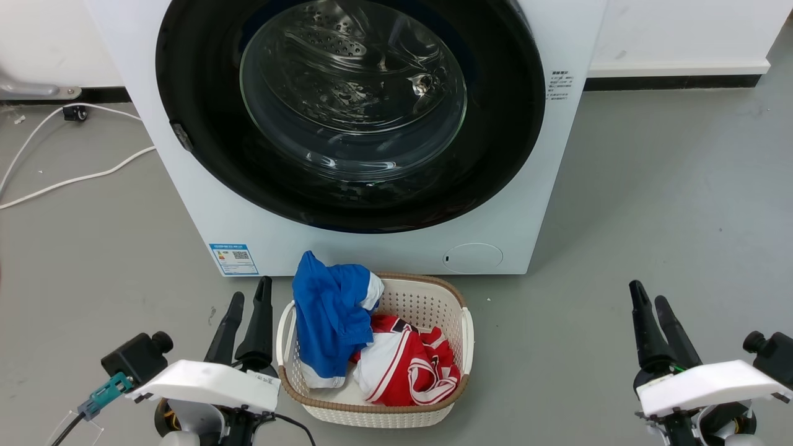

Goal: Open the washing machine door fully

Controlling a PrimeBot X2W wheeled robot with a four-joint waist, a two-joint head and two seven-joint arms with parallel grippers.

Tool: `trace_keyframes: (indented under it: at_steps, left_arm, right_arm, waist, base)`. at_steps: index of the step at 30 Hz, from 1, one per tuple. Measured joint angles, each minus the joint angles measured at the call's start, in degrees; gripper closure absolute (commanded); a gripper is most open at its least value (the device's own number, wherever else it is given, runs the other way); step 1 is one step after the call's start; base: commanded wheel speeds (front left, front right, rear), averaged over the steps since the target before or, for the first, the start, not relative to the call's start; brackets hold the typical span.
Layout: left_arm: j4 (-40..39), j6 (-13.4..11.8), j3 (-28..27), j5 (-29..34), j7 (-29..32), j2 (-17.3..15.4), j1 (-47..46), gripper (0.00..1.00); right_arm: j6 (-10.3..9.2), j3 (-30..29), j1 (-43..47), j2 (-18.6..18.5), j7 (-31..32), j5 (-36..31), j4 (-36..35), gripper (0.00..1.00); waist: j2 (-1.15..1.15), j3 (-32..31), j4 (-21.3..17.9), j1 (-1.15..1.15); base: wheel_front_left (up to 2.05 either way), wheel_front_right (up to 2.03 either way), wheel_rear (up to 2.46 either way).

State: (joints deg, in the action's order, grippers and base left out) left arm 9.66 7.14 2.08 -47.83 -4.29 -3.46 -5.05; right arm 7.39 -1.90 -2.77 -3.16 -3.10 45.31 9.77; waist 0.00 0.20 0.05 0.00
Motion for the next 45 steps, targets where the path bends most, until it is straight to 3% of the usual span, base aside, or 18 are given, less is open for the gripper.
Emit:
trace_keyframes:
  at_steps: [20,45]
  left_arm:
    - [0.24,-1.55,3.43,16.95,-3.42,-1.7,-0.76,0.0]
    - [1.59,-3.64,6.48,30.39,-6.87,-3.28,-1.08,0.0]
  right_arm:
    - [0.01,0.92,0.74,0.07,0.63,-16.36,-2.41,0.0]
    - [0.02,1.53,2.03,0.12,0.19,-31.29,-5.19,0.0]
  waist:
    - [0.0,0.1,0.07,0.0]
    - [0.0,-0.02,0.16,0.0]
  base:
    - [0.0,0.0,0.0]
    - [0.0,0.0,0.0]
